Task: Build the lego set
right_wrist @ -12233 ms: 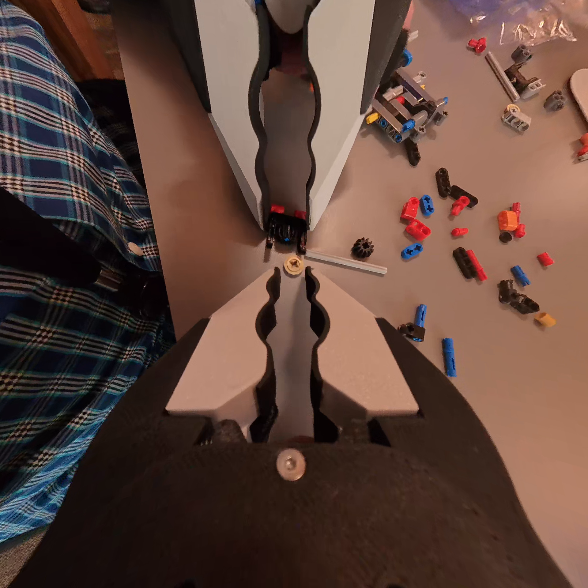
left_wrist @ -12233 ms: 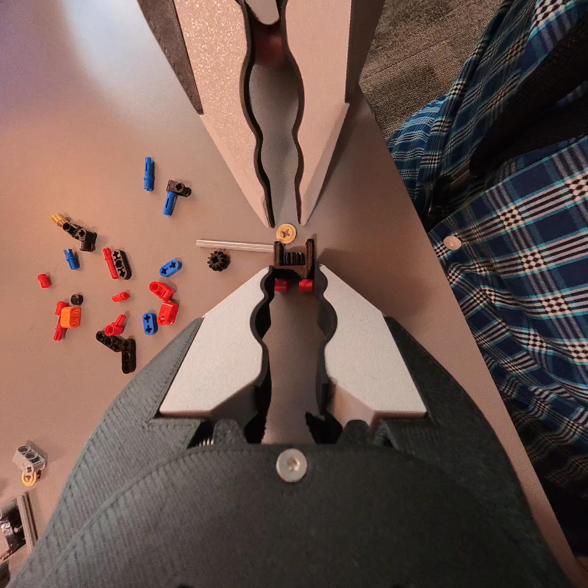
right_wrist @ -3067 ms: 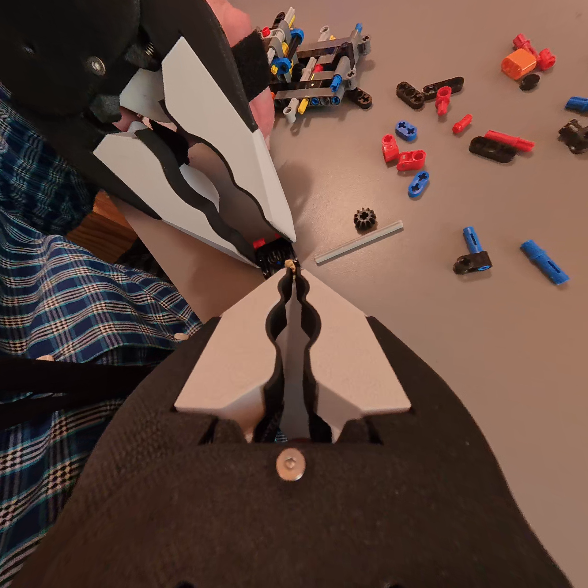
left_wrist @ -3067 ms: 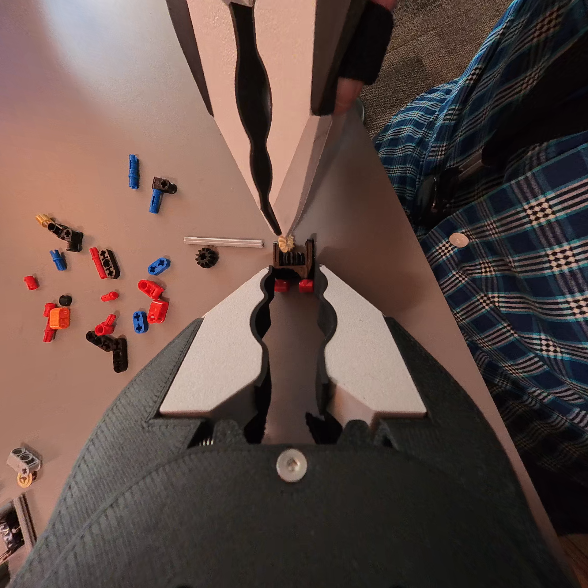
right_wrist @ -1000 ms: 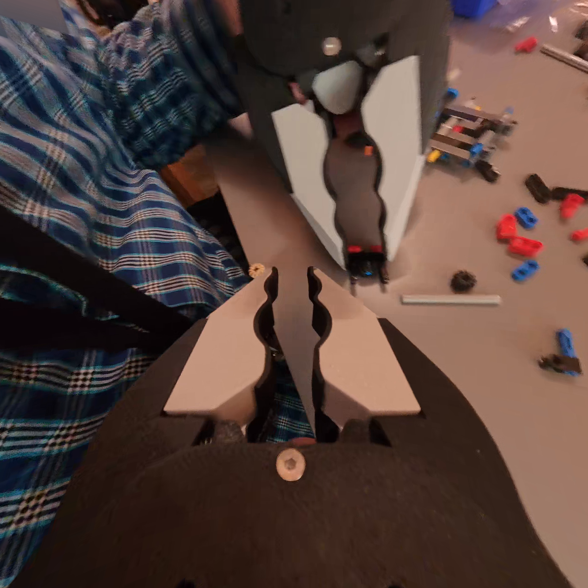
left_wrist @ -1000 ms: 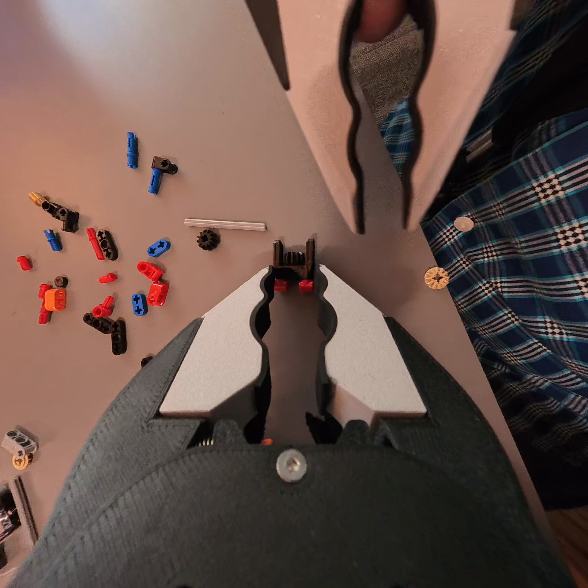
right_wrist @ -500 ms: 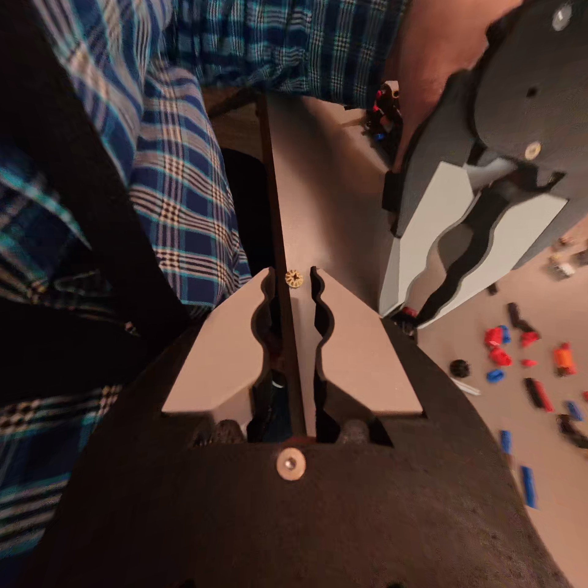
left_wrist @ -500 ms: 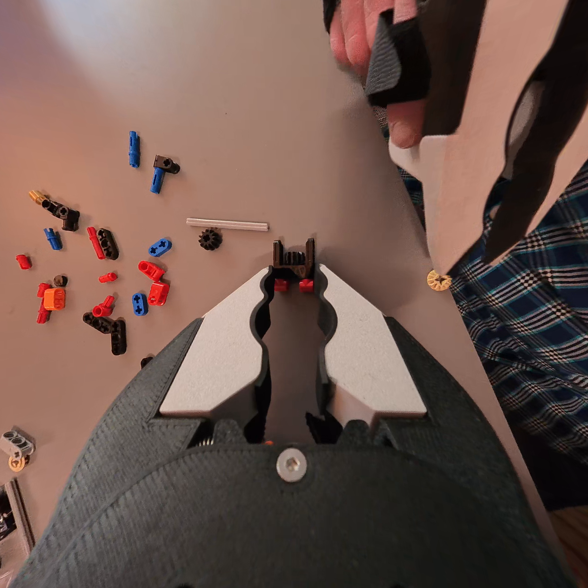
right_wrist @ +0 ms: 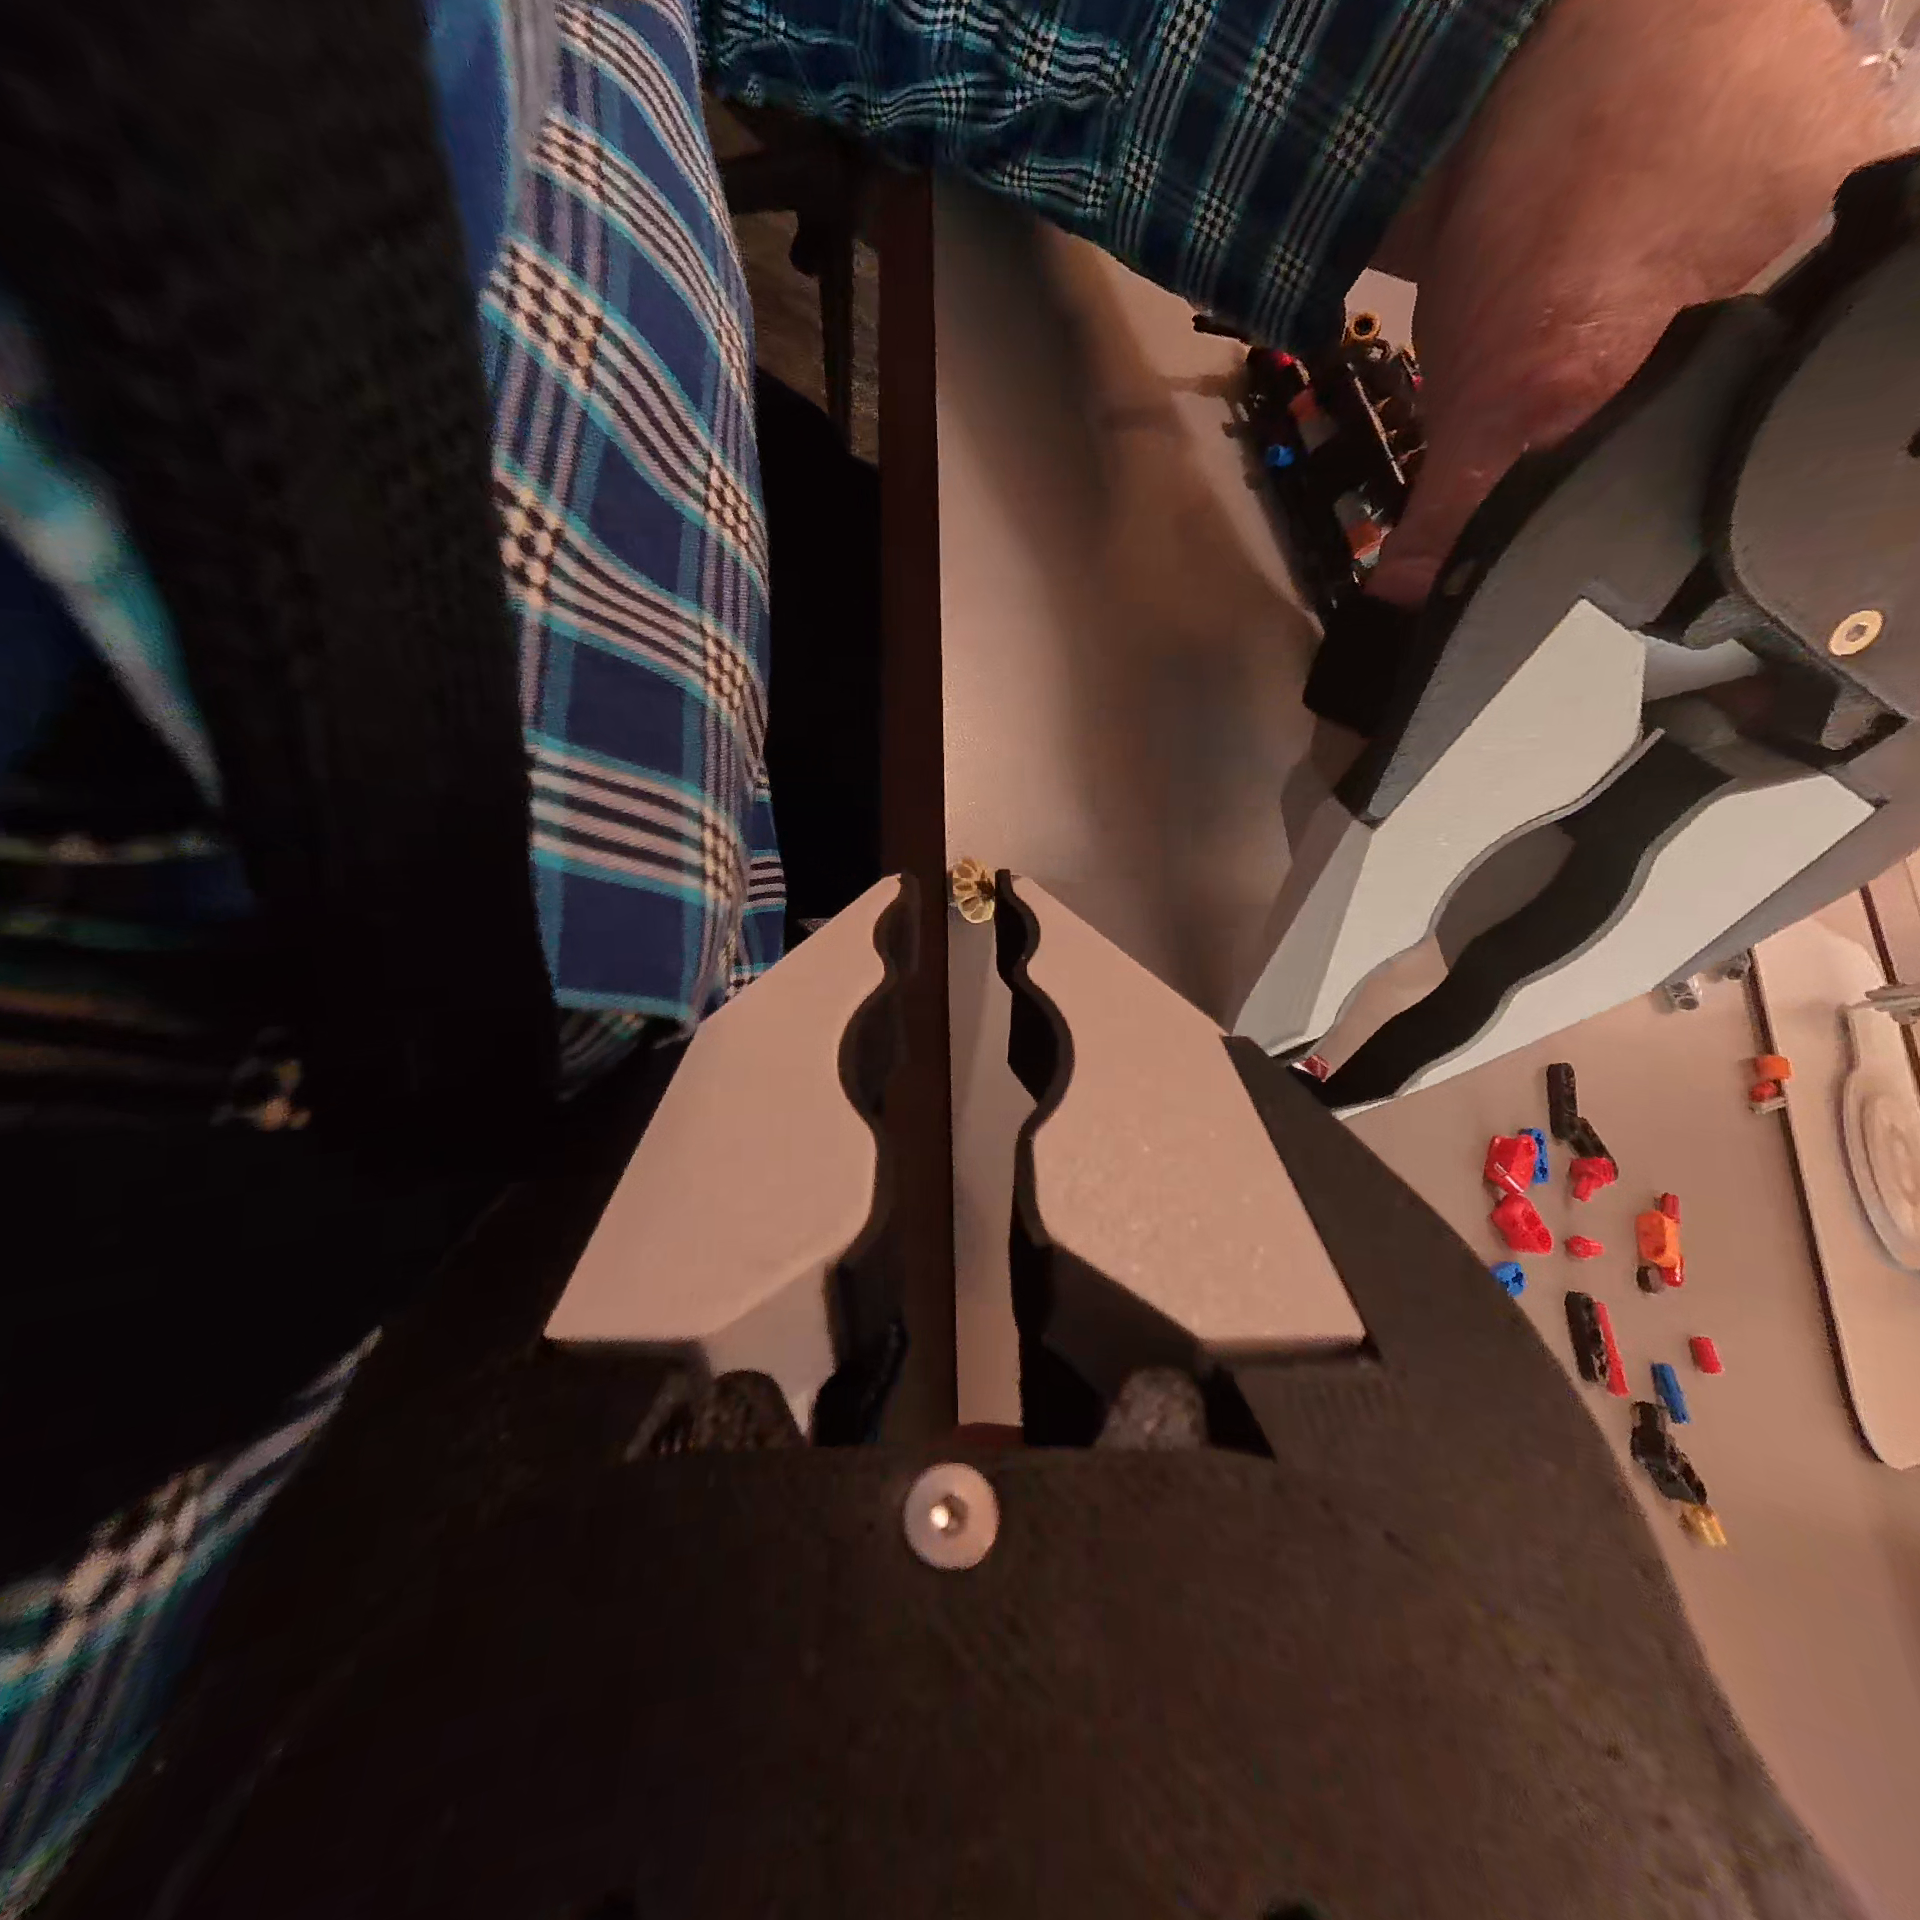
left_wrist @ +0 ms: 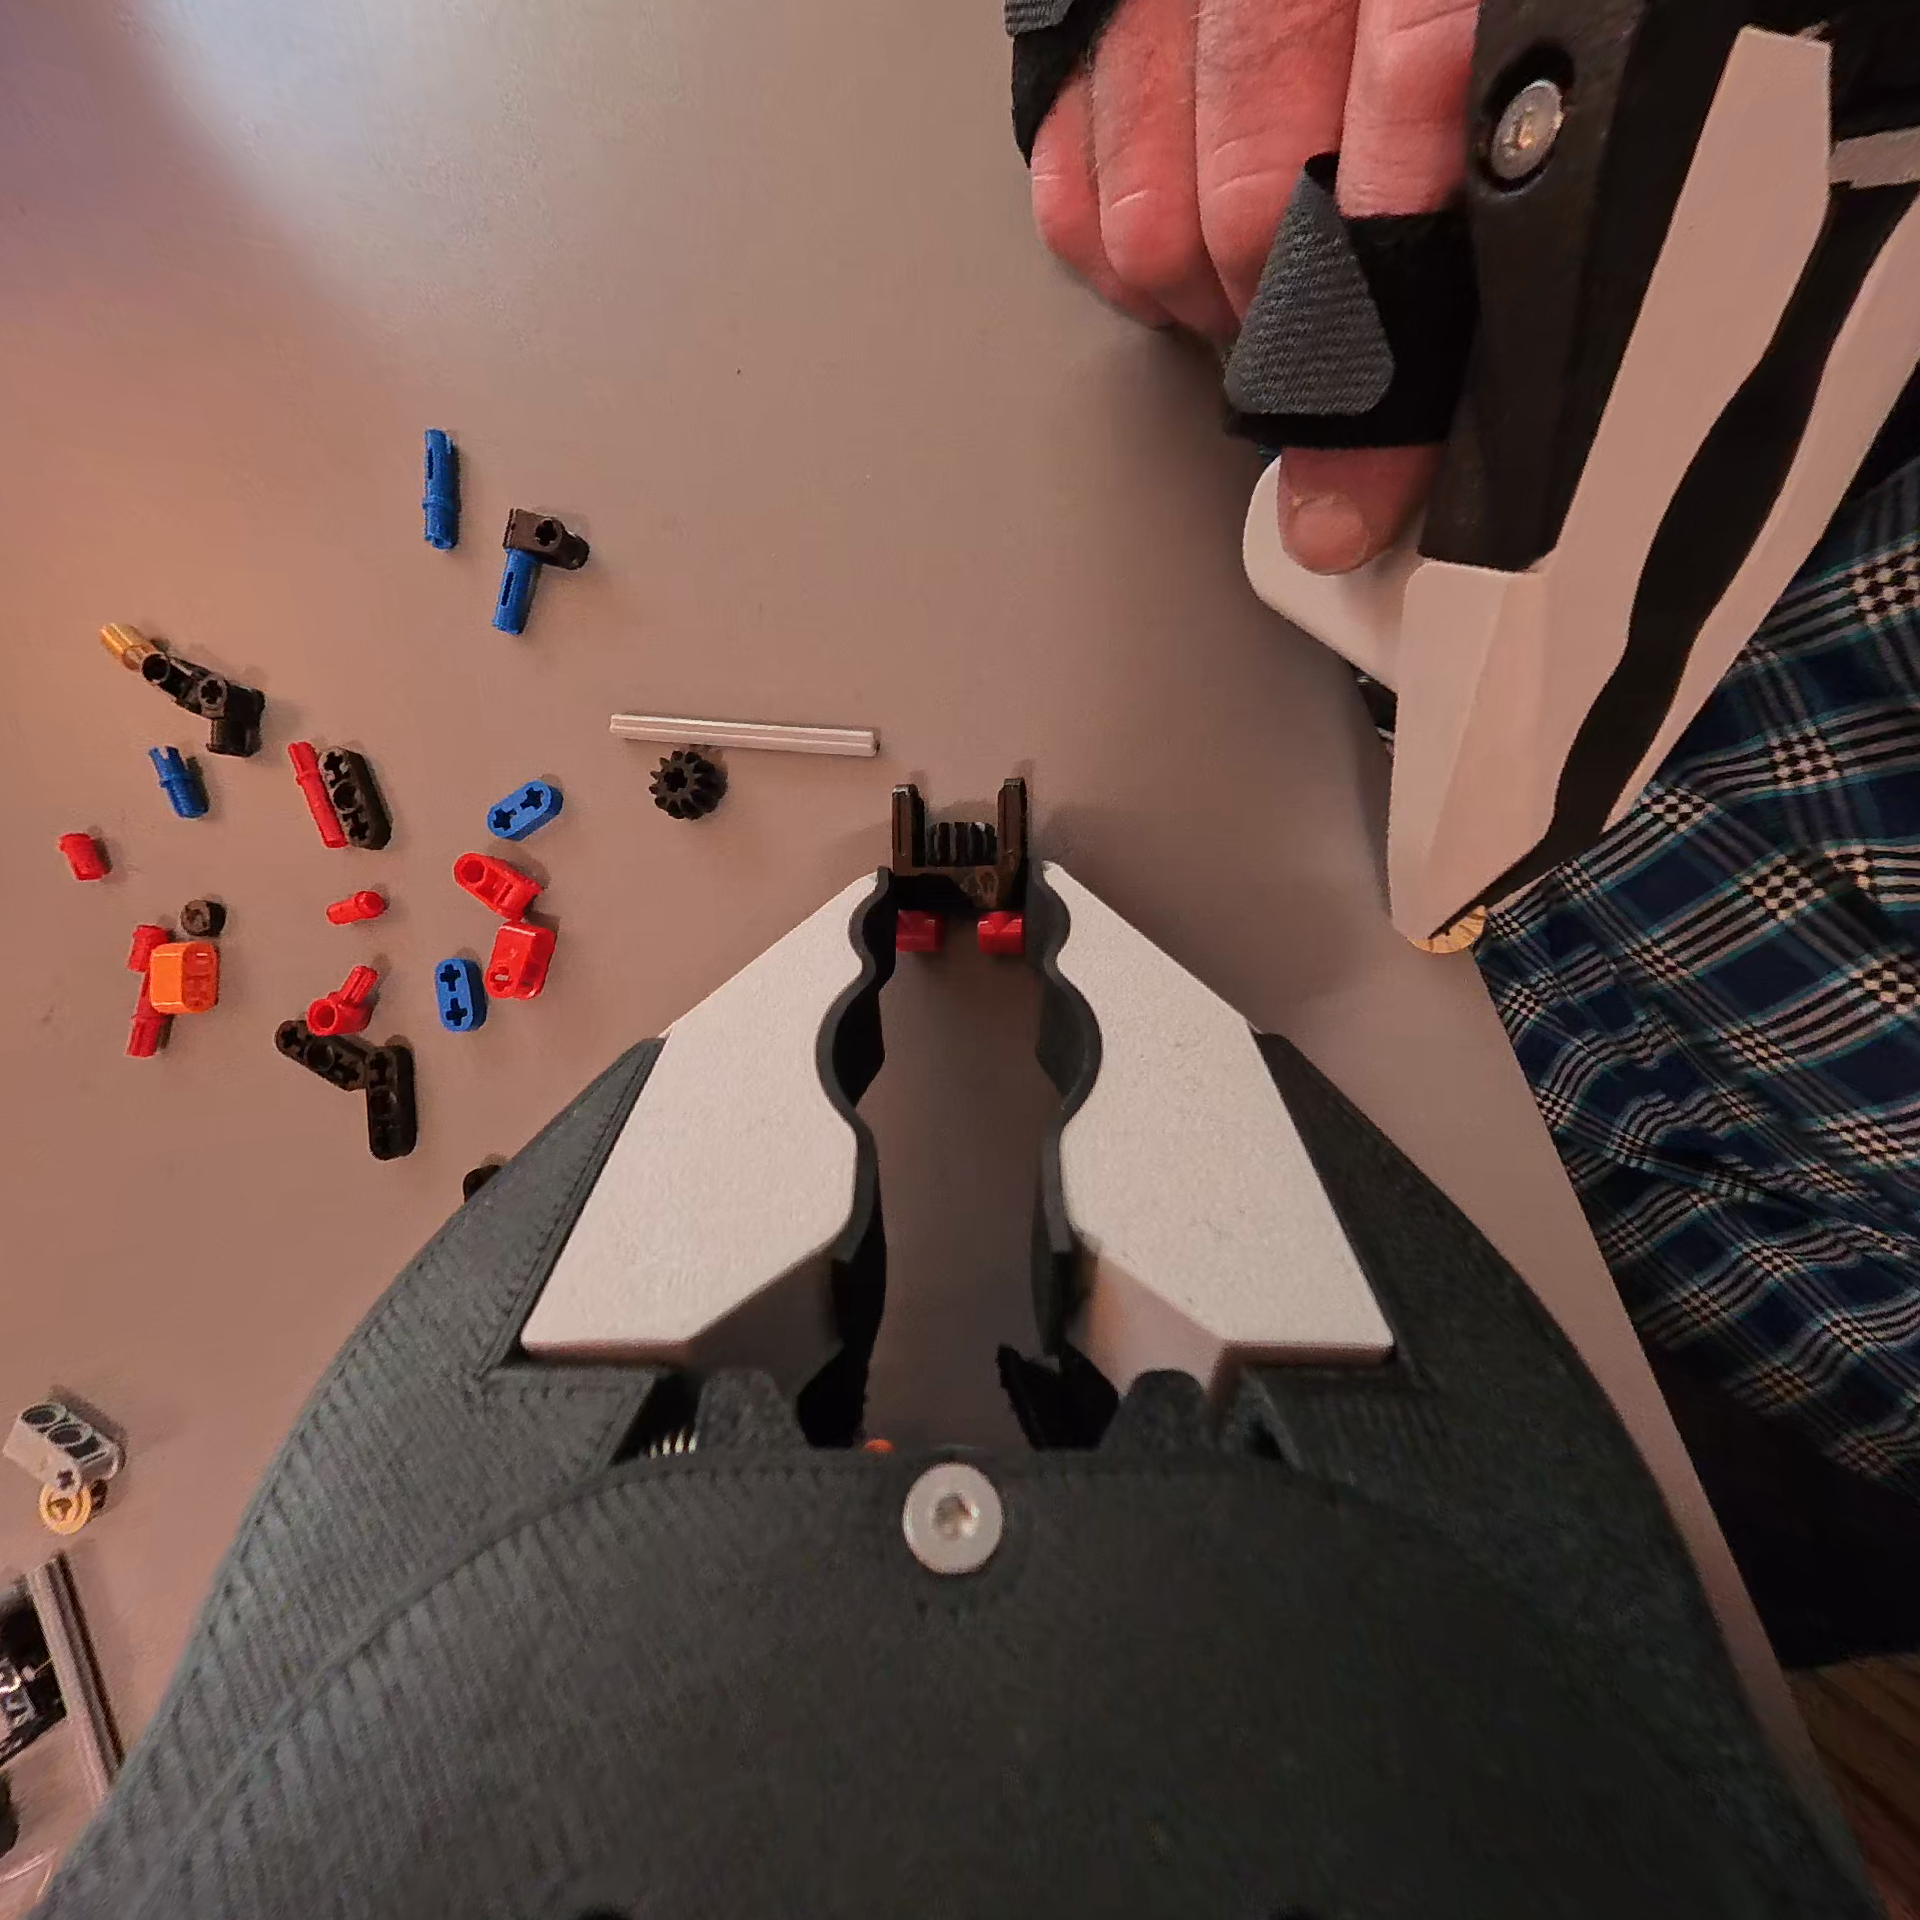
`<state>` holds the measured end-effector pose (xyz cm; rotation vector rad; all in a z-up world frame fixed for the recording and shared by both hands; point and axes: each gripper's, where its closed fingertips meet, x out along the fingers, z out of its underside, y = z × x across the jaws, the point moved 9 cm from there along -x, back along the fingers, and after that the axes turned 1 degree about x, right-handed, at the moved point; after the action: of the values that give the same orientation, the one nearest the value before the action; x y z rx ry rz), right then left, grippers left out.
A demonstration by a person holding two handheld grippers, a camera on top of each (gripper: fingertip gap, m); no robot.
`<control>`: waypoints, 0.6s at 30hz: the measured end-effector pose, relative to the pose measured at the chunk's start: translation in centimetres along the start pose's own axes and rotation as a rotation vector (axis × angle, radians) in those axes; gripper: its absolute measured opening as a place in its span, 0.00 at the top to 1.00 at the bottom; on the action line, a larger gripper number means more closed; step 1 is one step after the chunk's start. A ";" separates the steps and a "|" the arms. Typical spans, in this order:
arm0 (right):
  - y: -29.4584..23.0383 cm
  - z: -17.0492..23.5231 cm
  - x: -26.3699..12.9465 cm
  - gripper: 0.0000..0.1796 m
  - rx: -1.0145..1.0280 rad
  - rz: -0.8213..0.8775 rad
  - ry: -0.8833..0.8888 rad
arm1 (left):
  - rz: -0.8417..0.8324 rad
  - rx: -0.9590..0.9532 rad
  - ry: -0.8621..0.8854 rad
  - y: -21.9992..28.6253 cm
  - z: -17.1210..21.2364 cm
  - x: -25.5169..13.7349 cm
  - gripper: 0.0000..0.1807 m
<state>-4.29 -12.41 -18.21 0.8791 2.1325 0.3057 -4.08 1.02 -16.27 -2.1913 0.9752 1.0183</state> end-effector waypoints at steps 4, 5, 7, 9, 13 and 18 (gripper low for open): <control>0.1 0.0 0.0 0.97 -0.005 0.010 0.007 | -0.002 0.002 -0.002 0.0 0.0 0.0 0.88; 0.1 0.0 0.0 0.97 -0.004 0.007 0.007 | -0.002 0.002 -0.002 0.0 0.0 0.0 0.88; 0.2 -0.1 -0.1 0.98 0.013 0.006 0.010 | -0.002 0.001 -0.002 0.0 0.0 -0.1 0.88; 0.6 -0.1 -0.3 0.99 0.054 -0.003 0.023 | 0.000 0.000 -0.001 0.0 0.0 0.0 0.88; 2.0 0.6 -1.7 1.00 0.207 -0.018 0.070 | 0.006 -0.012 0.006 0.0 0.1 0.0 0.88; 4.2 2.6 -3.5 0.99 0.315 0.053 0.062 | 0.021 -0.045 0.026 -0.4 0.2 0.1 0.87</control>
<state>1.20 -11.90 -15.88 1.1183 2.2543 0.0210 -3.77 1.31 -16.42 -2.2407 0.9984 1.0332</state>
